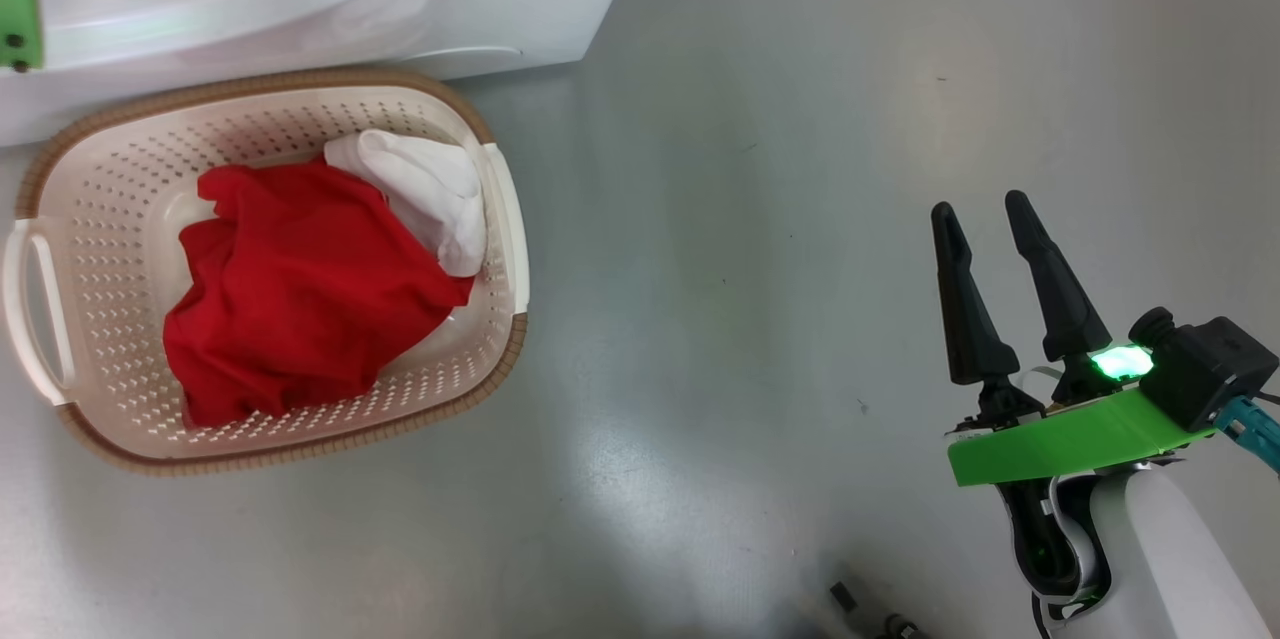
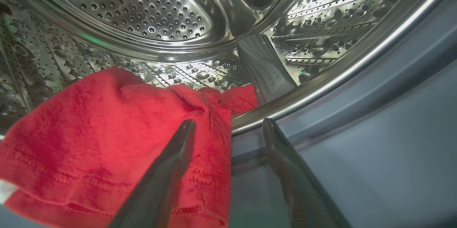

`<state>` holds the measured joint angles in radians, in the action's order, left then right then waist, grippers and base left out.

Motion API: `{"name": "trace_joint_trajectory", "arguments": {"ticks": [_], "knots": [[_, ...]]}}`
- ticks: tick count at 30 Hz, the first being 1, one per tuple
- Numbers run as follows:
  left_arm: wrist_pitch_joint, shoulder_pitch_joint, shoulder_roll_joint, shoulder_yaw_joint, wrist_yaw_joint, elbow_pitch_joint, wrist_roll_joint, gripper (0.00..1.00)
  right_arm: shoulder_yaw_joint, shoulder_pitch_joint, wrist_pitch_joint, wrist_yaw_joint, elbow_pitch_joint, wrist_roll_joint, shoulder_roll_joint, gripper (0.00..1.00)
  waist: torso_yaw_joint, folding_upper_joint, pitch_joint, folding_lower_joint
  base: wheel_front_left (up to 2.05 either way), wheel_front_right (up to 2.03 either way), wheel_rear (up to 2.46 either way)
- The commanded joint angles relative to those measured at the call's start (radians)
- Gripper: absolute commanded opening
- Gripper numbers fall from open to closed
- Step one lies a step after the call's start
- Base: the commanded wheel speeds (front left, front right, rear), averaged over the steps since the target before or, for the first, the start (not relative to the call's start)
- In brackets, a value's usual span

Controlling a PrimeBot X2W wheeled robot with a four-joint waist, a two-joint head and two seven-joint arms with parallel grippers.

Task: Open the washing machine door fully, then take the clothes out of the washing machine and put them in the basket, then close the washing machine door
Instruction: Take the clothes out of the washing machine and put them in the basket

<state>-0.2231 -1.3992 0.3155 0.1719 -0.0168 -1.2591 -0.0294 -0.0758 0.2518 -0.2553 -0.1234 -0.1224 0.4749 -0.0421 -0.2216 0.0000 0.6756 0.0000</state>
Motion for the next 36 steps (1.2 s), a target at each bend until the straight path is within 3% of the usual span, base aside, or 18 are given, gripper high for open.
{"name": "trace_joint_trajectory", "arguments": {"ticks": [1, 8, 16, 17, 18, 19, 20, 21, 29, 36], "knots": [[0.001, -0.019, 0.059, -0.004, 0.014, 0.012, -0.010, 1.00, -0.021, 0.004, -0.006, -0.007, 0.023, 0.002, -0.008, 1.00, -0.003, 0.0000, 0.001, 0.0000, 0.00, 0.00, 0.00], [0.027, -0.029, 0.089, 0.014, 0.040, -0.014, -0.017, 1.00, -0.026, 0.003, -0.006, -0.007, 0.023, 0.004, -0.008, 1.00, -0.007, 0.0000, -0.003, 0.0000, 0.00, 0.00, 0.00], [0.047, -0.014, 0.100, 0.022, 0.035, -0.025, -0.002, 1.00, -0.028, 0.001, -0.006, -0.007, 0.025, 0.001, -0.008, 1.00, -0.006, 0.0000, -0.006, 0.0000, 0.00, 0.00, 0.00], [0.048, -0.012, 0.100, 0.023, 0.035, -0.026, 0.000, 0.93, -0.029, 0.002, -0.006, -0.007, 0.025, 0.001, -0.008, 1.00, -0.006, 0.0000, -0.007, 0.0000, 0.00, 0.00, 0.00], [0.049, -0.010, 0.100, 0.023, 0.035, -0.026, 0.002, 0.50, -0.029, 0.002, -0.006, -0.007, 0.026, 0.000, -0.008, 1.00, -0.005, 0.0000, -0.007, 0.0000, 0.00, 0.00, 0.00], [0.048, -0.008, 0.099, 0.024, 0.035, -0.027, 0.004, 0.36, -0.028, 0.001, -0.006, -0.007, 0.026, 0.000, -0.008, 1.00, -0.005, 0.0000, -0.008, 0.0000, 0.00, 0.00, 0.00], [0.048, -0.006, 0.098, 0.025, 0.035, -0.027, 0.007, 0.13, -0.028, 0.001, -0.006, -0.007, 0.027, -0.001, -0.008, 1.00, -0.004, 0.0000, -0.009, 0.0000, 0.00, 0.00, 0.00], [0.046, -0.005, 0.096, 0.026, 0.035, -0.028, 0.008, 0.00, -0.027, 0.001, -0.006, -0.007, 0.027, -0.002, -0.008, 1.00, -0.003, 0.0000, -0.009, 0.0000, 0.00, 0.00, 0.00], [-0.007, 0.000, 0.073, 0.026, 0.027, -0.023, 0.036, 0.00, -0.016, -0.003, -0.006, -0.007, 0.026, -0.009, -0.008, 1.00, 0.012, 0.0000, -0.017, 0.0000, 0.00, 0.00, 0.00], [-0.037, 0.047, 0.041, -0.029, -0.004, 0.058, 0.116, 0.00, -0.004, -0.011, -0.006, -0.007, 0.025, -0.018, -0.008, 1.00, 0.032, 0.0000, -0.035, 0.0000, 0.00, 0.00, 0.00]]}}
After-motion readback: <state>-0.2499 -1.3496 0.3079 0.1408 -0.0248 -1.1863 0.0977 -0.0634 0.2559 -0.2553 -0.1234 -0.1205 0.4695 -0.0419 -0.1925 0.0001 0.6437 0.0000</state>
